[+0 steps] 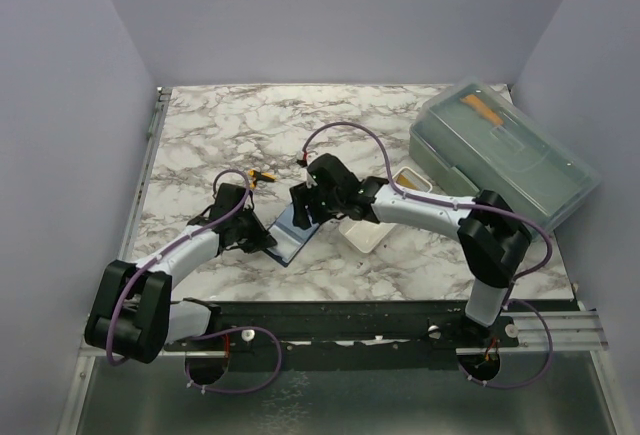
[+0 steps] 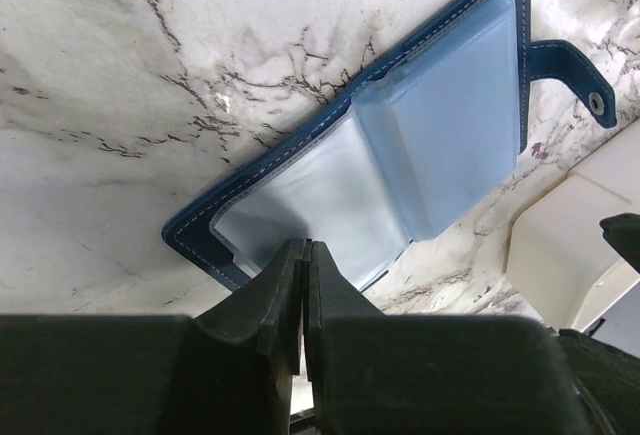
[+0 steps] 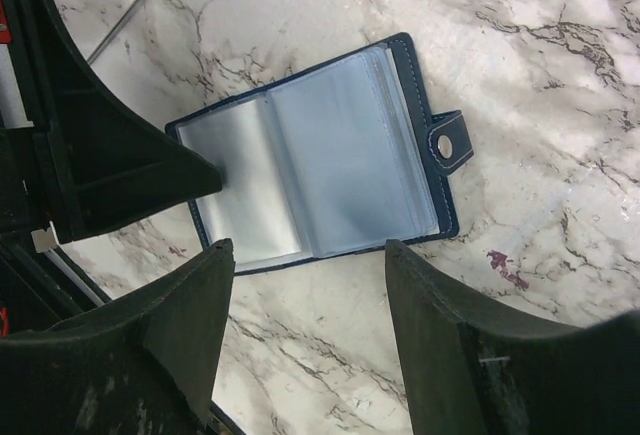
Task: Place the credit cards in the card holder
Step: Open the card holder at the center of the board.
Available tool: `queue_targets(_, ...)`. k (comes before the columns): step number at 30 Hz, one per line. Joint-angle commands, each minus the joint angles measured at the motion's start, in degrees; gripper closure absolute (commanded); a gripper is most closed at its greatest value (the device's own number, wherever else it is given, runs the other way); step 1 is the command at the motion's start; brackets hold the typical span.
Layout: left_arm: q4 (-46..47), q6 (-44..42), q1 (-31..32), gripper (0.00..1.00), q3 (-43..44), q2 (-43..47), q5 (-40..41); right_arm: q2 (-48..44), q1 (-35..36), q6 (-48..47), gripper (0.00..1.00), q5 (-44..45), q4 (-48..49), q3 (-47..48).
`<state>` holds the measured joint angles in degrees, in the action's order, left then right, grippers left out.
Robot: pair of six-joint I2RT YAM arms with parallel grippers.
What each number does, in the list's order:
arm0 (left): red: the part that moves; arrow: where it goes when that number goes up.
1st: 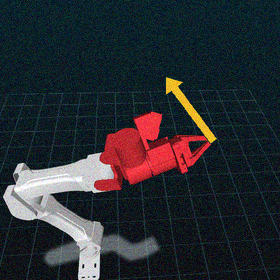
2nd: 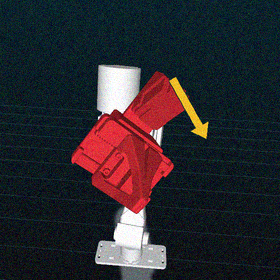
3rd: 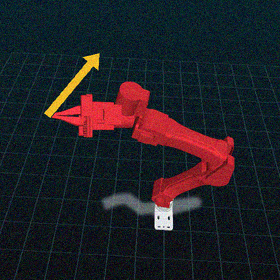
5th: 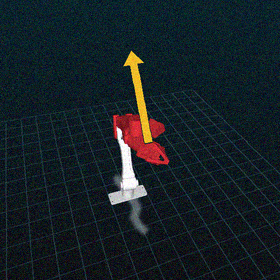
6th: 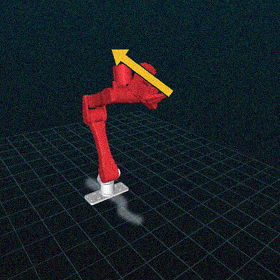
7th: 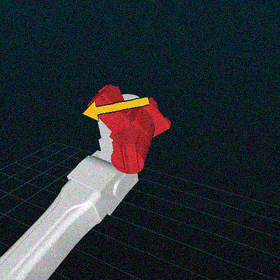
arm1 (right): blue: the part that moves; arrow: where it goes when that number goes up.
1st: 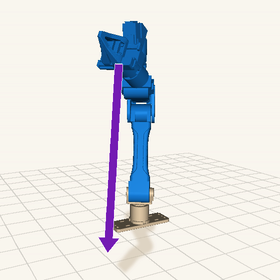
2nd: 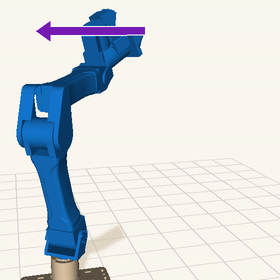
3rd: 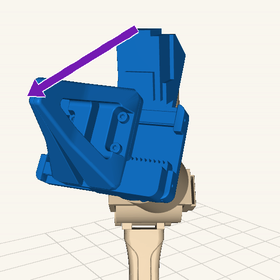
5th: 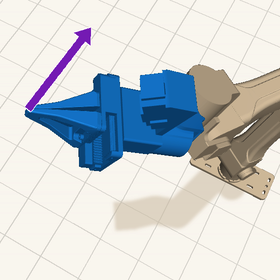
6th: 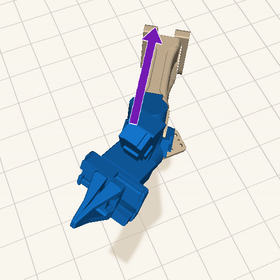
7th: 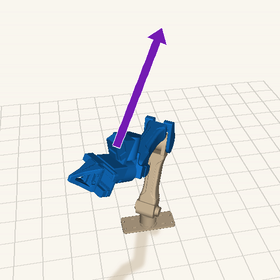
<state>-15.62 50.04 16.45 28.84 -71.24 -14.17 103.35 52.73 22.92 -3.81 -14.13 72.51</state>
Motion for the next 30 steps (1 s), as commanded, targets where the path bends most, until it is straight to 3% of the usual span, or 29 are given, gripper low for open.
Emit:
queue_targets(1,1.10,-2.20,-0.35,0.89,1.39,1.29,-2.07,1.10,-1.84,-0.05,0.38,0.08,2.84,-0.76)
queue_targets(5,2.53,-3.21,-0.30,0.88,3.08,0.97,-5.36,4.87,-2.62,0.47,0.53,2.23,5.16,-0.05)
queue_targets(10,6.14,-3.60,-0.27,0.88,4.12,-0.67,-10.34,8.14,-2.72,0.46,0.59,5.71,8.06,-0.55)
queue_targets(15,8.10,-3.25,-0.28,0.88,2.94,-3.50,-10.84,9.93,-2.59,1.21,0.60,4.26,7.55,-0.93)
queue_targets(26,8.14,-1.31,-0.21,0.91,-3.61,0.17,-7.16,3.83,-1.84,14.93,0.60,-11.76,13.51,-9.26)
queue_targets(30,6.93,-1.31,-0.28,0.91,-3.70,0.45,-5.83,1.34,-1.84,14.59,0.58,-8.67,9.12,-8.19)
